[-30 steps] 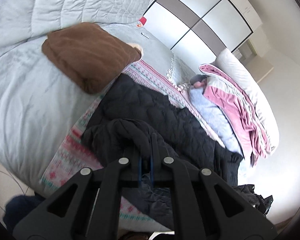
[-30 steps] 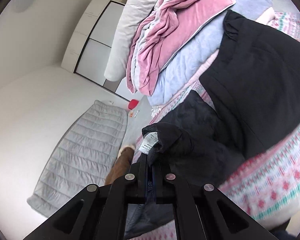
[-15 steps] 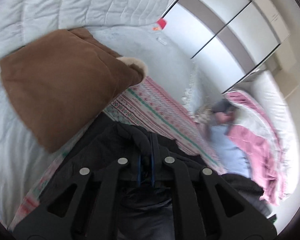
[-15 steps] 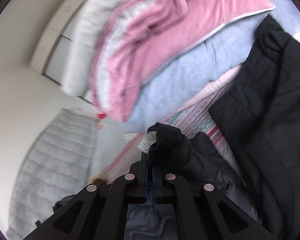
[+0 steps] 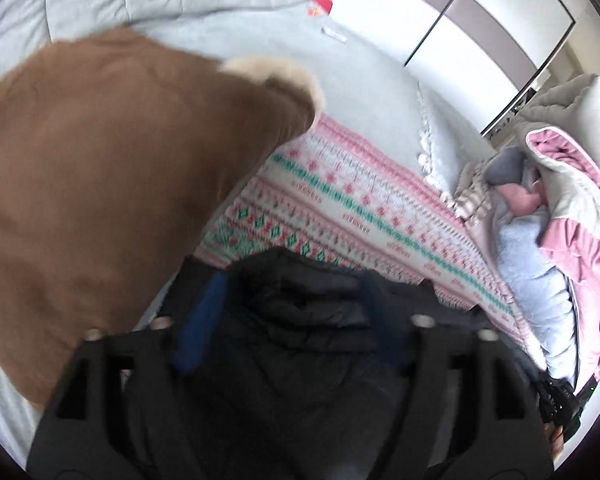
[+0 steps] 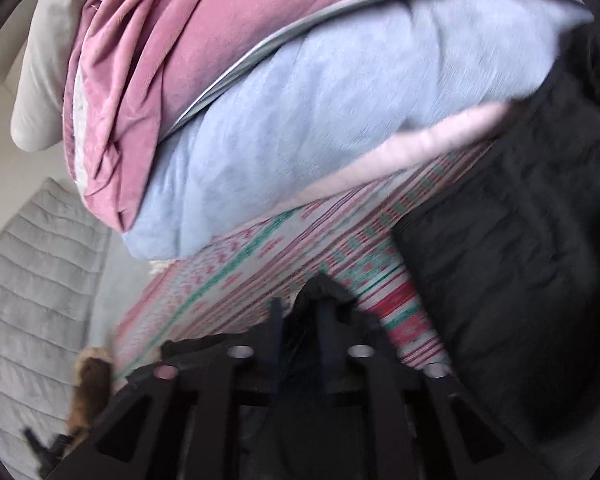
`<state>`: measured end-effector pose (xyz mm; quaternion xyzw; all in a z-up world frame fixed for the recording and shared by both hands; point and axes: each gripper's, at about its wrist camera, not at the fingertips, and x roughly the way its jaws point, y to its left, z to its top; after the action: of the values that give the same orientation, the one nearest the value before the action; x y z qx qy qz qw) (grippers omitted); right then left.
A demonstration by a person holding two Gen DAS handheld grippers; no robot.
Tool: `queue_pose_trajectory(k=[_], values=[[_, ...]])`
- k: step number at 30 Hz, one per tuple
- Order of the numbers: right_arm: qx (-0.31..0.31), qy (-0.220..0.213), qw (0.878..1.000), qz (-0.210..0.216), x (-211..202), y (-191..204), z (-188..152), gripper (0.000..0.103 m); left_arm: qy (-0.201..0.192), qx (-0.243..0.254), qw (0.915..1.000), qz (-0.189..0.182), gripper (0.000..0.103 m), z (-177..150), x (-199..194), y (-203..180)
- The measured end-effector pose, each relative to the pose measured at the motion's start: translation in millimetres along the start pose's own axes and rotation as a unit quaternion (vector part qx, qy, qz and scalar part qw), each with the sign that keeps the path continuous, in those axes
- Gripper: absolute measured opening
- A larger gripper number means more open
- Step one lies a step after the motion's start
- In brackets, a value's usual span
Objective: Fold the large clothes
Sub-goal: 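Lift the black jacket with both grippers and fold it over onto itself, then open both grippers to release the jacket onto the blanket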
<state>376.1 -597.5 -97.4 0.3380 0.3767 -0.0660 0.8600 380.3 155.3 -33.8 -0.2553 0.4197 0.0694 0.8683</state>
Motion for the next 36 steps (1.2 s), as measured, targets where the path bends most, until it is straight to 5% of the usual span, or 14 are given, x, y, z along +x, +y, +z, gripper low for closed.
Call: queue_pose_trajectory(k=[1, 3, 5, 8, 12, 13, 14, 15, 16, 17, 19, 23, 26, 36], values=[[-0.009, -0.018, 1.000, -0.023, -8.0, -3.1, 2.1, 0.046, -0.006, -0.003, 1.0000, 0.002, 0.077, 5.2, -3.4, 0.1], [-0.020, -0.046, 0.998, -0.044, -19.8, -7.9, 5.4, 0.056, -0.022, -0.010, 0.9997, -0.005, 0.077, 8.9, -15.8, 3.7], [-0.045, -0.048, 0.997, -0.049, -25.6, -6.6, 5.8, 0.057, -0.022, -0.002, 0.9996, -0.016, 0.078, 10.7, -15.3, 2.3], [-0.118, -0.026, 0.992, -0.045, -20.0, 3.2, 4.3, 0.070, 0.025, 0.028, 0.9992, 0.014, 0.078, 4.1, 3.6, -2.8], [-0.168, 0.001, 0.985, -0.042, 2.1, 7.3, -7.7, 0.071, 0.066, 0.036, 0.9960, 0.048, 0.078, -4.6, 38.7, 2.5], [-0.171, 0.009, 0.984, -0.046, 10.6, 6.0, -11.3, 0.069, 0.070, 0.039, 0.9954, 0.052, 0.076, -6.3, 44.2, 2.8], [-0.173, 0.017, 0.984, -0.046, 16.9, 4.9, -13.9, 0.062, 0.067, 0.044, 0.9952, 0.057, 0.064, -7.7, 48.1, 3.2], [-0.180, 0.024, 0.983, -0.039, 21.5, 5.5, -17.6, 0.021, 0.059, 0.052, 0.9948, 0.065, 0.053, -9.8, 49.6, 2.8], [-0.190, 0.030, 0.981, -0.038, 25.0, 8.0, -20.9, 0.006, 0.054, 0.062, 0.9939, 0.073, 0.033, -11.1, 50.8, 0.9], [-0.198, 0.021, 0.979, -0.046, 24.6, 11.0, -22.0, 0.006, 0.049, 0.070, 0.9931, 0.080, 0.019, -11.6, 51.7, -1.6], [-0.222, -0.011, 0.973, -0.059, 16.6, 23.9, -23.5, 0.005, 0.033, 0.066, 0.9944, 0.075, 0.013, -9.0, 48.8, -3.7], [-0.225, -0.063, 0.970, -0.067, 1.5, 42.3, -17.1, 0.005, -0.023, 0.056, 0.9968, 0.051, 0.010, -0.6, 37.9, -8.7], [-0.212, -0.083, 0.970, -0.083, 2.7, 50.1, -13.1, 0.005, -0.034, 0.066, 0.9948, 0.069, 0.010, 0.1, 43.2, -14.3], [-0.167, -0.005, 0.978, -0.128, 69.9, 19.3, -21.6, 0.009, -0.024, 0.075, 0.9924, 0.094, 0.015, -13.3, 74.2, -8.9]])
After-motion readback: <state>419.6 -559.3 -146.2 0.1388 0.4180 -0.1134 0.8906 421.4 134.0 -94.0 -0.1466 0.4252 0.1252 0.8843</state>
